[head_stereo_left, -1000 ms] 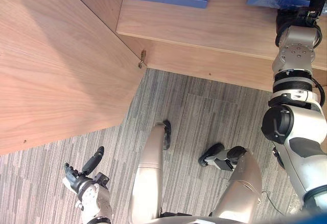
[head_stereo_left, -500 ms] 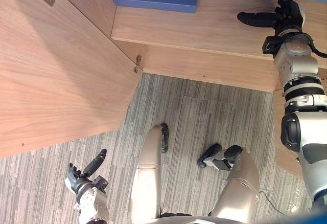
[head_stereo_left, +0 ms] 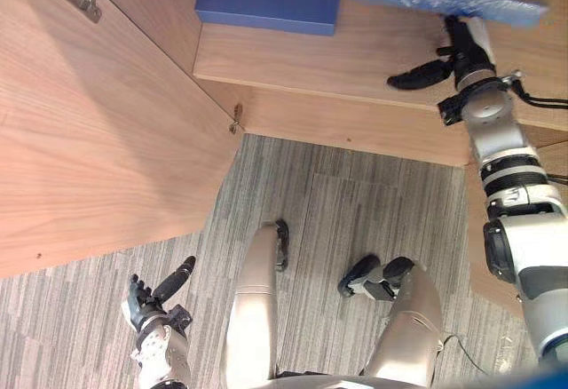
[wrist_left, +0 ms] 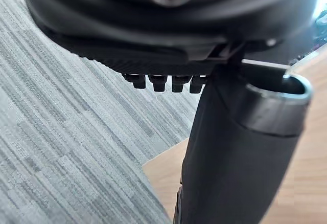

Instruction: Walk over to the cabinet, pick up the folder, carry it to the office cabinet, place the folder inside the office cabinet, then close the office cabinet door

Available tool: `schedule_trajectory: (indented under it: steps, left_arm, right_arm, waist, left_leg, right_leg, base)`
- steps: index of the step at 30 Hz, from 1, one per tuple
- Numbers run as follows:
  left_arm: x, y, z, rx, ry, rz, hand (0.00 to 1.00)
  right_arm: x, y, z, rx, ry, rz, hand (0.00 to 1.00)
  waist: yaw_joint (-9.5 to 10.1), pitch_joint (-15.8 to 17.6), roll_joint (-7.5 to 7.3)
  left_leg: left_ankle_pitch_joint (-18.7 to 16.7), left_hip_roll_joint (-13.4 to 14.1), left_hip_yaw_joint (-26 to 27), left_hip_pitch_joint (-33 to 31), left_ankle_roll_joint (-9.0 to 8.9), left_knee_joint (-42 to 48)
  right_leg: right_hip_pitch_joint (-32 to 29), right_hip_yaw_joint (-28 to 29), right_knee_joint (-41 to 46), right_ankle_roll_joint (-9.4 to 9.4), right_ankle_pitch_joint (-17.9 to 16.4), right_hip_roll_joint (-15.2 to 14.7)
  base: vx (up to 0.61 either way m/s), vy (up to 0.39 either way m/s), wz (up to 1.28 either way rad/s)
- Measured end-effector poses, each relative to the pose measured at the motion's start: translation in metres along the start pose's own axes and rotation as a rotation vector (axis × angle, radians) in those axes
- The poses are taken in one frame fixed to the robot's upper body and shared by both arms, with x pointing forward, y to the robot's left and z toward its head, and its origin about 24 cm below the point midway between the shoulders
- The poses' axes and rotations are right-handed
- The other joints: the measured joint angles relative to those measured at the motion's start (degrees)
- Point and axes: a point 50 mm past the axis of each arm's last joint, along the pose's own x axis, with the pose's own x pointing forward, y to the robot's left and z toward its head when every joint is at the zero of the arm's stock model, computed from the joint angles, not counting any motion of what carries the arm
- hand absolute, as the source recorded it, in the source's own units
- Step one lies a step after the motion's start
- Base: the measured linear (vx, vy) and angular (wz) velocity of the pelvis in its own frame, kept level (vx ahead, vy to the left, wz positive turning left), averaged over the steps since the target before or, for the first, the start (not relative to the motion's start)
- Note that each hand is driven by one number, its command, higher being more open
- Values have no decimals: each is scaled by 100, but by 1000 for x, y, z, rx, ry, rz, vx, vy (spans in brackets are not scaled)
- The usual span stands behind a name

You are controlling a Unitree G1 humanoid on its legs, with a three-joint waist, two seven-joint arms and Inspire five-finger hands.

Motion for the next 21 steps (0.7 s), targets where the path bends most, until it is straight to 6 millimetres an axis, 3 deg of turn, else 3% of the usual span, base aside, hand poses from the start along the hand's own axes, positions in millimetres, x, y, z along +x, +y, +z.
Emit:
schedule_trajectory:
  steps: [5,21]
  left_arm:
    - [-5,-15,-7,-7,29,-96,100]
    - [-7,-7,-12,-16,44,-96,100]
  right_arm:
    - [-10,25,-9,-88,-29,79,100]
    - [-16,26,-10,-129,-64,102,100]
  waist:
    - [5,-23,-45]
    - [-10,8,-113]
  left_leg:
    - [2,24,19,13,-3,-28]
    - [3,202,190,104,1,-146]
  right_leg:
    - [2,11,-69,7,52,39]
    - [-103,176,-288,10,223,235]
  base:
    - [15,-9,-3]
    - [1,-10,-8]
